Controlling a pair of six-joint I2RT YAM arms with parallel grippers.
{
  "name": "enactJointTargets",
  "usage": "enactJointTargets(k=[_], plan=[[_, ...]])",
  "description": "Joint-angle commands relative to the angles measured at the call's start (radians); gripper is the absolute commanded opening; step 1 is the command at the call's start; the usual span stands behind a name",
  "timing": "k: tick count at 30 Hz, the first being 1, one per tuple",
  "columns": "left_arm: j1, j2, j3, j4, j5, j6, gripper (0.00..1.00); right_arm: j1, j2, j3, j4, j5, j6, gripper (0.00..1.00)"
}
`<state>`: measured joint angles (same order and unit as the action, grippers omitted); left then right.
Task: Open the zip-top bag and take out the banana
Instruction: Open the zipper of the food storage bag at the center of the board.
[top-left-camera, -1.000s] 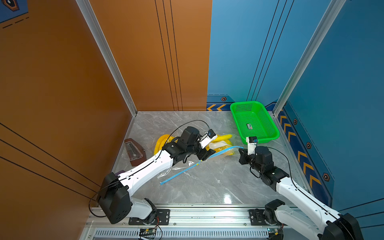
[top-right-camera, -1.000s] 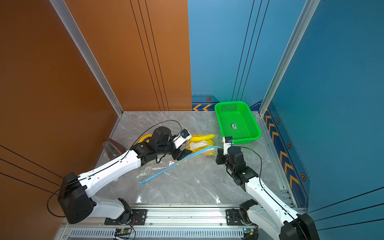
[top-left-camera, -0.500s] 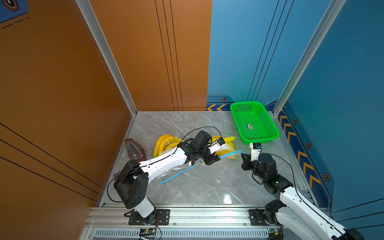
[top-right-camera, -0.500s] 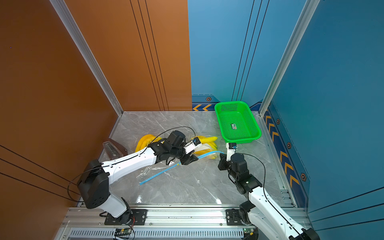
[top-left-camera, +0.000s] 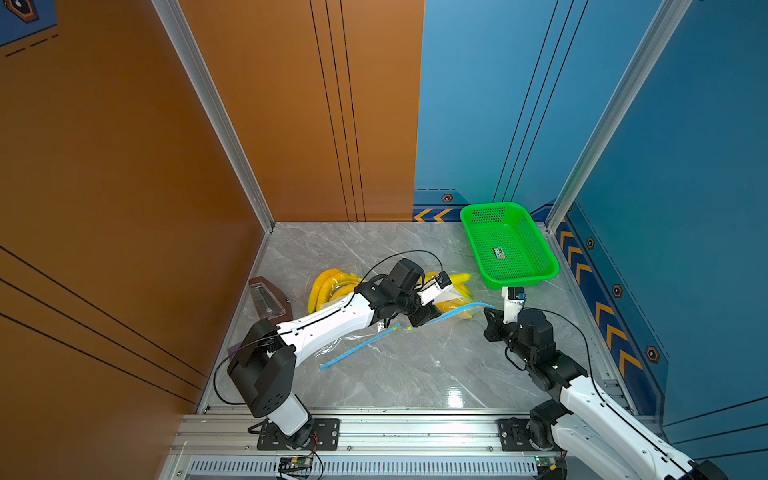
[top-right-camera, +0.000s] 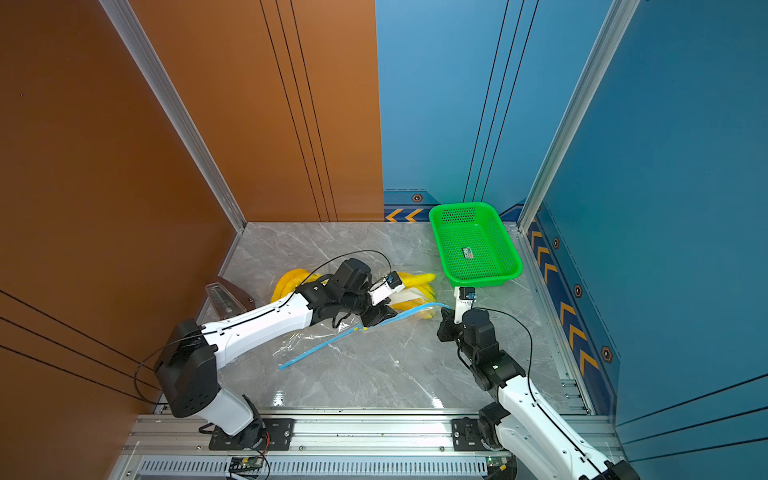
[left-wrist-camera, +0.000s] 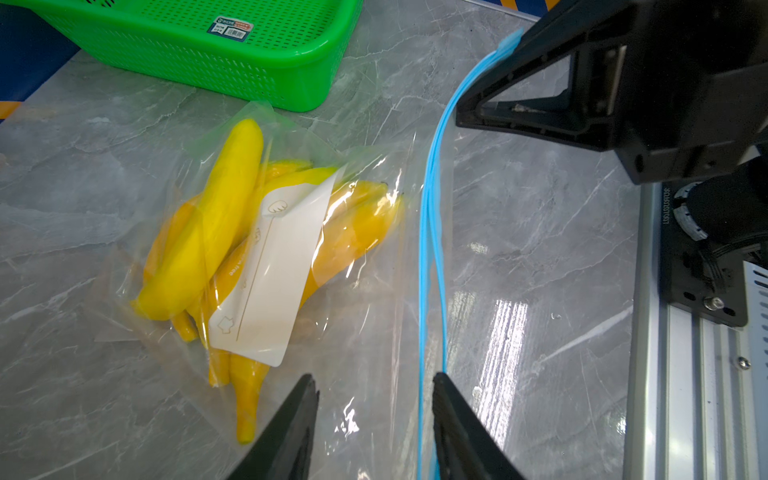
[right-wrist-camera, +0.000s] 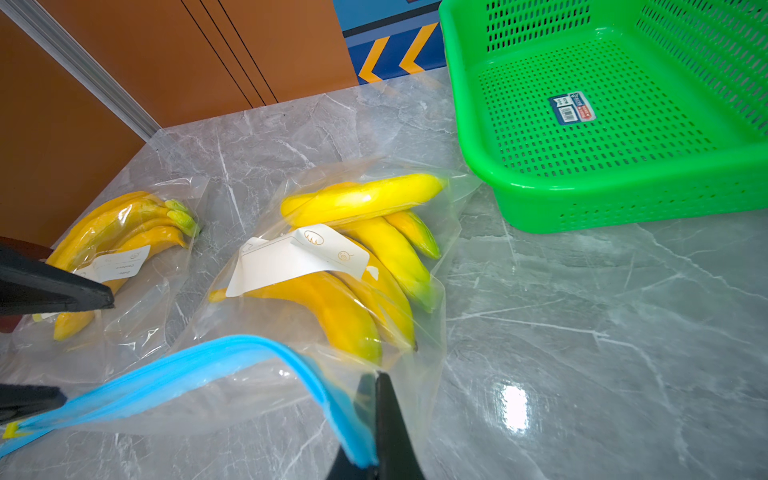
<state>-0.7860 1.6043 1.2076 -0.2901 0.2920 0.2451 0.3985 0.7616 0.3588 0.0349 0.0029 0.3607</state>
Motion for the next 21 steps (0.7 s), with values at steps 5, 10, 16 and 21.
enactJointTargets(k=[5,10,16,21], plan=[[-0.005,0.053,0.045,-0.054,-0.007,0.024,0.42,0.003,-0.016,-0.007,-0.024,0.014,0.011,0.00],[-0.011,0.068,0.057,-0.072,0.006,0.032,0.40,0.003,-0.016,-0.007,-0.023,0.015,0.009,0.00],[-0.026,0.077,0.051,-0.077,0.053,0.054,0.34,0.003,-0.005,-0.006,-0.021,0.019,0.011,0.00],[-0.031,0.130,0.093,-0.110,0.022,0.053,0.12,0.003,-0.007,-0.006,-0.024,0.027,0.014,0.00]])
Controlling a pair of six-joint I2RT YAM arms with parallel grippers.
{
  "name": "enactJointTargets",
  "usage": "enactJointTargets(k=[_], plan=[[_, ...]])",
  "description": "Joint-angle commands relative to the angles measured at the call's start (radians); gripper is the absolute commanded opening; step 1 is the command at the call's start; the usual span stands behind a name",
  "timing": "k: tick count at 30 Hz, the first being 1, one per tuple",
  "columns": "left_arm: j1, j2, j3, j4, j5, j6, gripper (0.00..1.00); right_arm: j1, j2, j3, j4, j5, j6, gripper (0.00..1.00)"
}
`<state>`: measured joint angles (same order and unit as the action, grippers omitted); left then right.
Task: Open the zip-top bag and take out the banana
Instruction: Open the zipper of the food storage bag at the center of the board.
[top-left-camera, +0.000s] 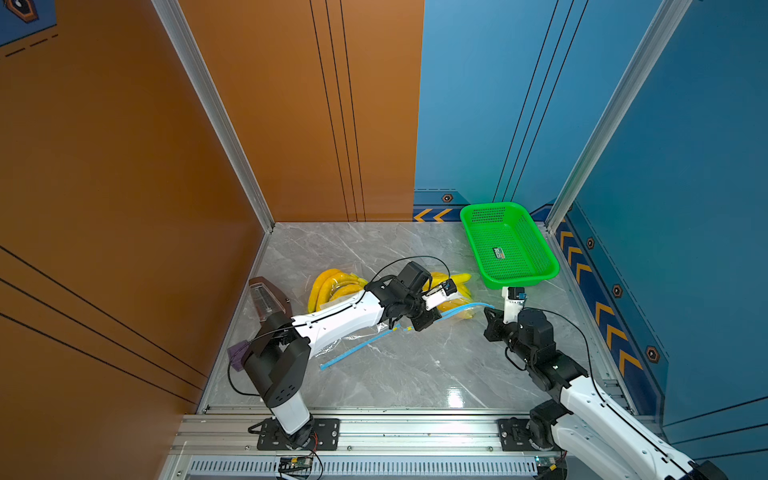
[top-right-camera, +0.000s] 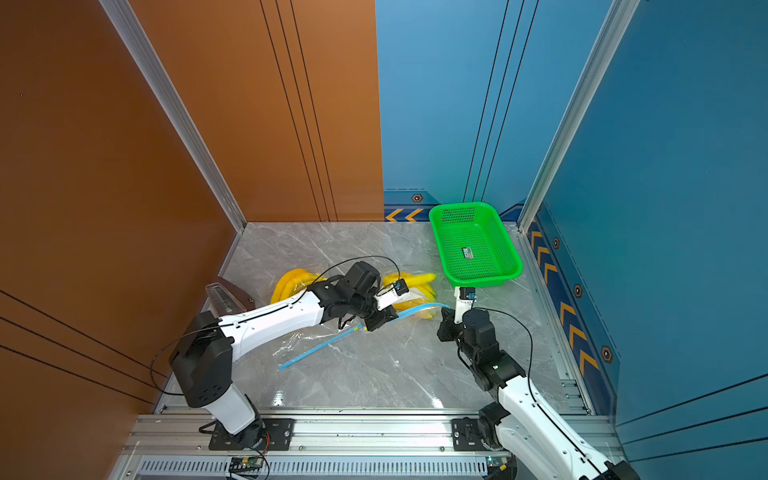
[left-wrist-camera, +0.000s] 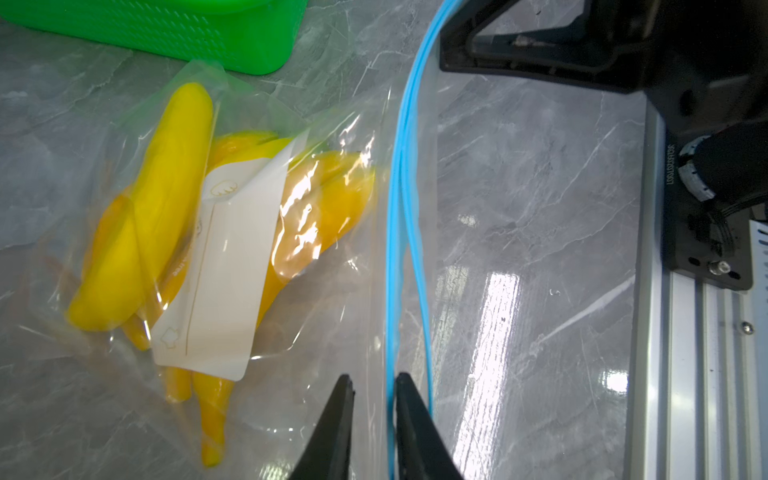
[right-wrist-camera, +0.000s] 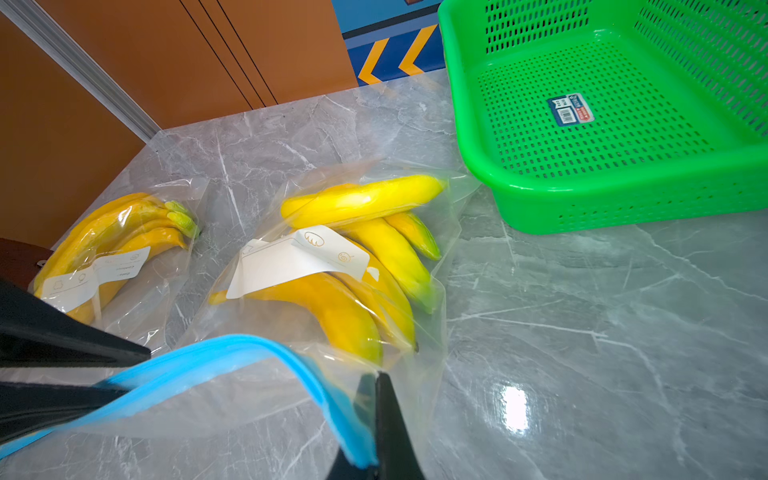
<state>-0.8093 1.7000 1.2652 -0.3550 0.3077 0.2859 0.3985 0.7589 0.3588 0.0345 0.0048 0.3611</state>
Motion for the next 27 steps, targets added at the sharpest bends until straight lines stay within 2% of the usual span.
enactJointTargets(k=[1,3,6,9,11,16,19,23,27], plan=[[-0.008,0.042,0.042,-0.045,-0.011,0.010,0.08,0.003,-0.003,-0.004,-0.025,0.027,0.015,0.00],[-0.007,0.057,0.060,-0.045,-0.050,-0.004,0.01,0.003,-0.002,-0.003,-0.028,0.034,0.022,0.06],[-0.002,0.072,0.095,-0.045,-0.129,-0.039,0.00,0.003,-0.001,0.002,-0.042,0.056,0.037,0.26],[0.004,0.073,0.131,-0.045,-0.228,-0.091,0.00,0.003,-0.018,0.019,-0.084,0.073,0.060,0.50],[0.002,0.067,0.149,-0.045,-0.301,-0.130,0.00,0.003,-0.047,0.033,-0.117,0.074,0.080,0.60],[-0.018,0.016,0.147,-0.044,-0.490,-0.210,0.00,0.008,-0.158,0.096,-0.208,0.038,0.178,0.65],[-0.027,-0.038,0.129,-0.043,-0.606,-0.248,0.00,0.028,-0.174,0.127,-0.189,-0.012,0.238,0.66],[0.046,-0.109,0.141,-0.045,-0.669,-0.291,0.00,0.100,-0.093,0.183,-0.145,-0.020,0.255,0.66],[0.147,-0.108,0.247,-0.082,-0.678,-0.316,0.00,0.179,0.060,0.237,-0.069,-0.029,0.244,0.64]])
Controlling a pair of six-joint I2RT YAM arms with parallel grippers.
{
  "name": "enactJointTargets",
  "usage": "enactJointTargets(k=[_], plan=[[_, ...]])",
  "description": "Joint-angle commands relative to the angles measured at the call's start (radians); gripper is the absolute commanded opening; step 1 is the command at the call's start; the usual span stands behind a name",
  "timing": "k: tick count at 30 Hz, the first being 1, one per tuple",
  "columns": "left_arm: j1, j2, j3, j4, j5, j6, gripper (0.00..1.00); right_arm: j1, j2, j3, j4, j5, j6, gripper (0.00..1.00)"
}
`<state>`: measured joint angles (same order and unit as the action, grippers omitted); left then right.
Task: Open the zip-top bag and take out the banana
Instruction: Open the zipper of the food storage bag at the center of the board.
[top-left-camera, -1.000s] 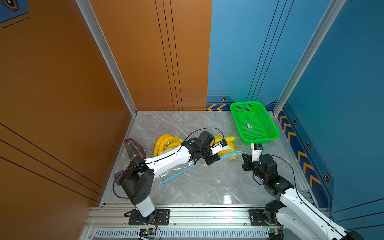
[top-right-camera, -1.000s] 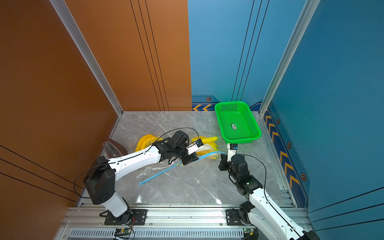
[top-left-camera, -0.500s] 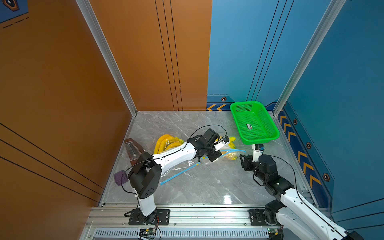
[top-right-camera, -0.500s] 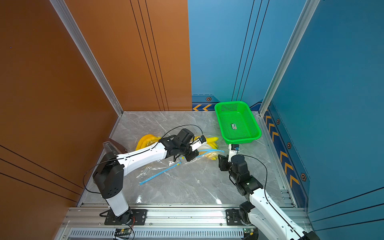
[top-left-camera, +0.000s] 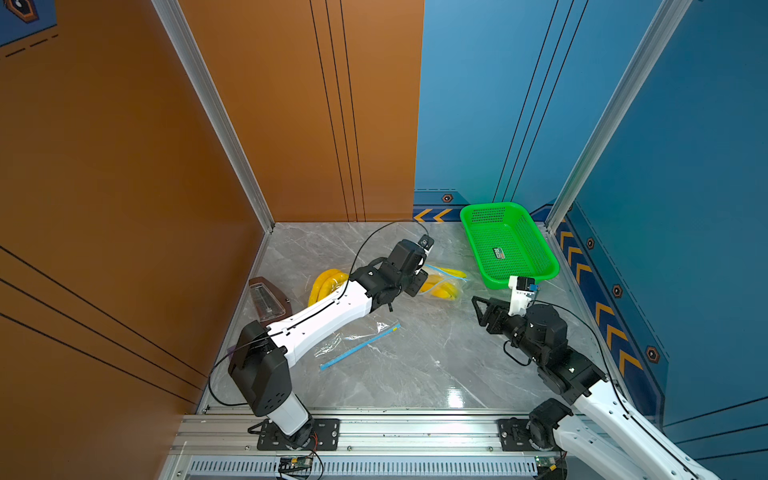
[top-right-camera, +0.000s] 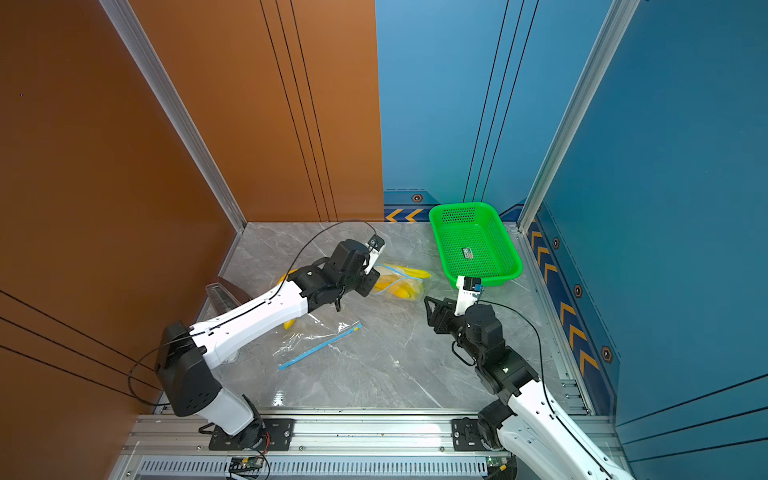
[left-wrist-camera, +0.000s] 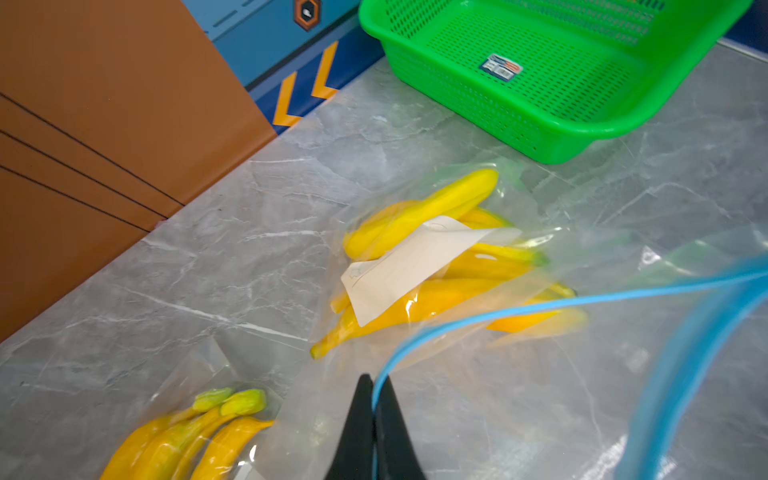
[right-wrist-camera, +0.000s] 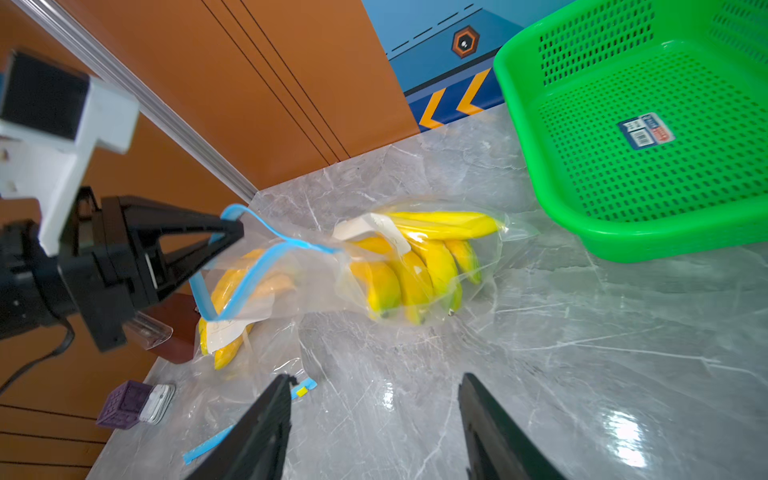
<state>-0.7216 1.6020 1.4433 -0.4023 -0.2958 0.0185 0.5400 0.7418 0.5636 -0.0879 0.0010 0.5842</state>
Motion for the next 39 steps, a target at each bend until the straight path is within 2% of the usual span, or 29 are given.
enactJointTargets(k=[1,5,9,14,19,24,27,33,39], plan=[[0.073,-0.002,0.099,-0.046,-0.088,-0.052,0.00,0.066,0.119,0.042,0.086,-0.032,0.019,0.64],[0.077,0.015,0.149,-0.070,-0.136,-0.085,0.00,0.152,0.247,0.106,0.098,0.024,-0.011,0.63],[-0.017,0.023,0.124,-0.069,-0.189,-0.084,0.00,0.155,0.297,0.116,0.081,0.077,-0.009,0.63],[-0.095,0.073,0.072,-0.065,-0.077,-0.201,0.00,0.123,0.243,0.089,0.028,0.105,0.024,0.63],[-0.179,0.177,0.057,-0.052,-0.030,-0.330,0.00,0.073,0.128,0.032,0.011,0.059,0.121,0.58],[-0.192,0.227,0.012,0.030,0.019,-0.417,0.00,0.046,0.085,-0.014,-0.009,0.039,0.225,0.48],[-0.192,0.223,-0.017,0.090,0.066,-0.443,0.00,0.011,0.106,-0.049,0.041,-0.005,0.285,0.41],[-0.216,0.235,-0.049,0.156,0.137,-0.467,0.00,-0.049,0.200,-0.039,0.178,-0.125,0.363,0.34],[-0.244,0.278,-0.047,0.168,0.146,-0.481,0.00,-0.052,0.304,-0.007,0.228,-0.131,0.392,0.32]])
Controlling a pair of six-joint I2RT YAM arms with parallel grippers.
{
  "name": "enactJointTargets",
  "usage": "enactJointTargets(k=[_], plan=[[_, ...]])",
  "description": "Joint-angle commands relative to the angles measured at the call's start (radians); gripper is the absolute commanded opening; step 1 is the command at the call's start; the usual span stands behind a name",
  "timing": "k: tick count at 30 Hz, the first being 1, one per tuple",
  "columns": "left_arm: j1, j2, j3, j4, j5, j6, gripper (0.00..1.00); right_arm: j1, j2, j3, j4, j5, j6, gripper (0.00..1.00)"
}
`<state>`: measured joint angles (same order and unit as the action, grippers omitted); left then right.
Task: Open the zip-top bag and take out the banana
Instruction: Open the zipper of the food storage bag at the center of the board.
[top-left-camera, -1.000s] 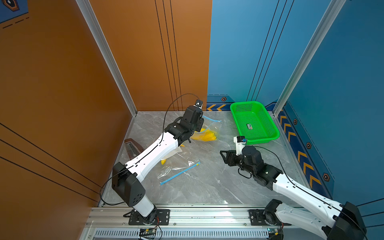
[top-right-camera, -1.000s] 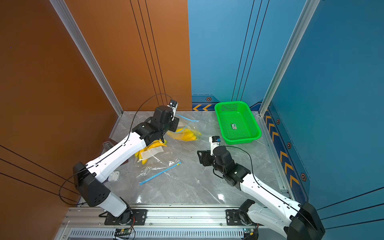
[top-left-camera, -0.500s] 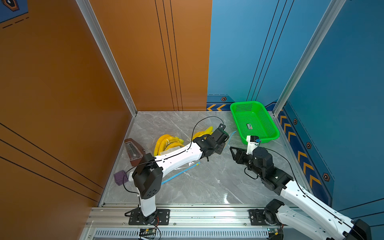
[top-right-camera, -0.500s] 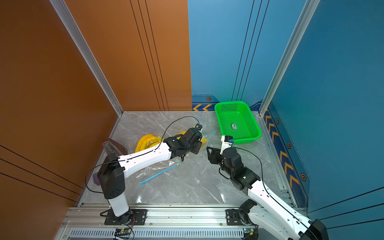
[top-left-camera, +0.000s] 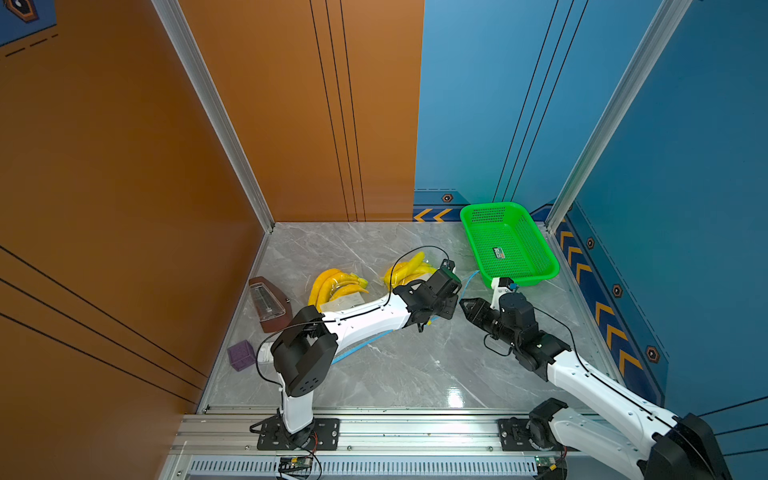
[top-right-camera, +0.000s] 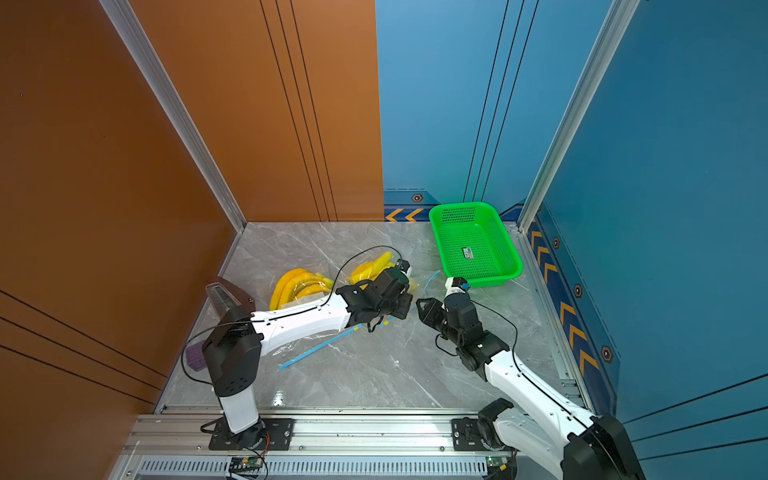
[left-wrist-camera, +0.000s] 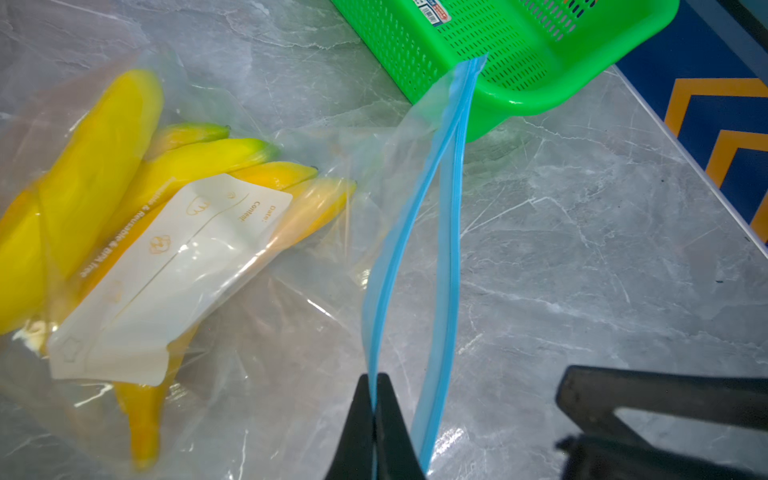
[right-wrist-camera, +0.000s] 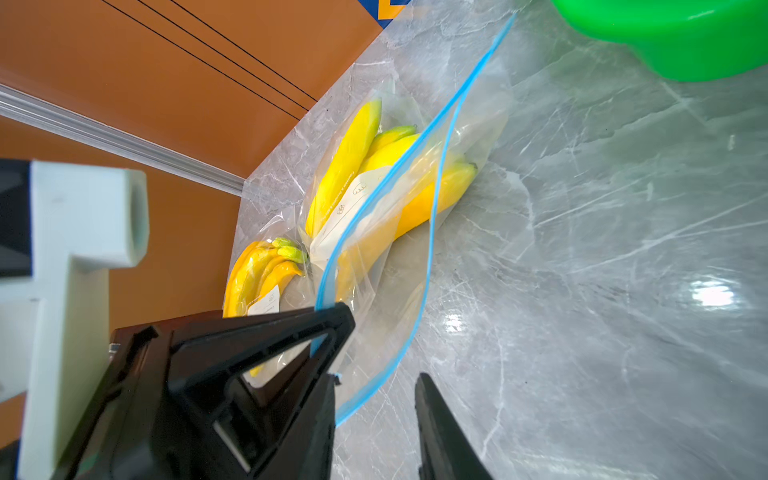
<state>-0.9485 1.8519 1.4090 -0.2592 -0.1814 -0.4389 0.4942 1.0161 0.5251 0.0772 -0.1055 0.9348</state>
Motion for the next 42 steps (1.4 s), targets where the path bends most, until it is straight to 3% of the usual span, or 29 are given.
enactJointTargets(k=[1,6,14,24,42], plan=[[-0.019,0.028,-0.016,0.029,0.031,-0.026,0.00,-0.010,0.049,0.025,0.079,-0.024,0.048,0.32],[-0.025,0.030,-0.019,0.035,0.031,-0.030,0.00,-0.029,0.129,-0.001,0.204,-0.057,0.094,0.28],[-0.027,0.010,-0.048,0.050,0.023,-0.047,0.00,-0.037,0.207,0.004,0.218,-0.011,0.095,0.25],[-0.024,-0.010,-0.052,0.062,-0.001,-0.052,0.00,-0.034,0.443,0.000,0.386,-0.033,0.117,0.20],[-0.028,-0.074,-0.124,0.216,-0.033,-0.087,0.00,0.030,0.605,0.030,0.647,0.004,0.235,0.27]])
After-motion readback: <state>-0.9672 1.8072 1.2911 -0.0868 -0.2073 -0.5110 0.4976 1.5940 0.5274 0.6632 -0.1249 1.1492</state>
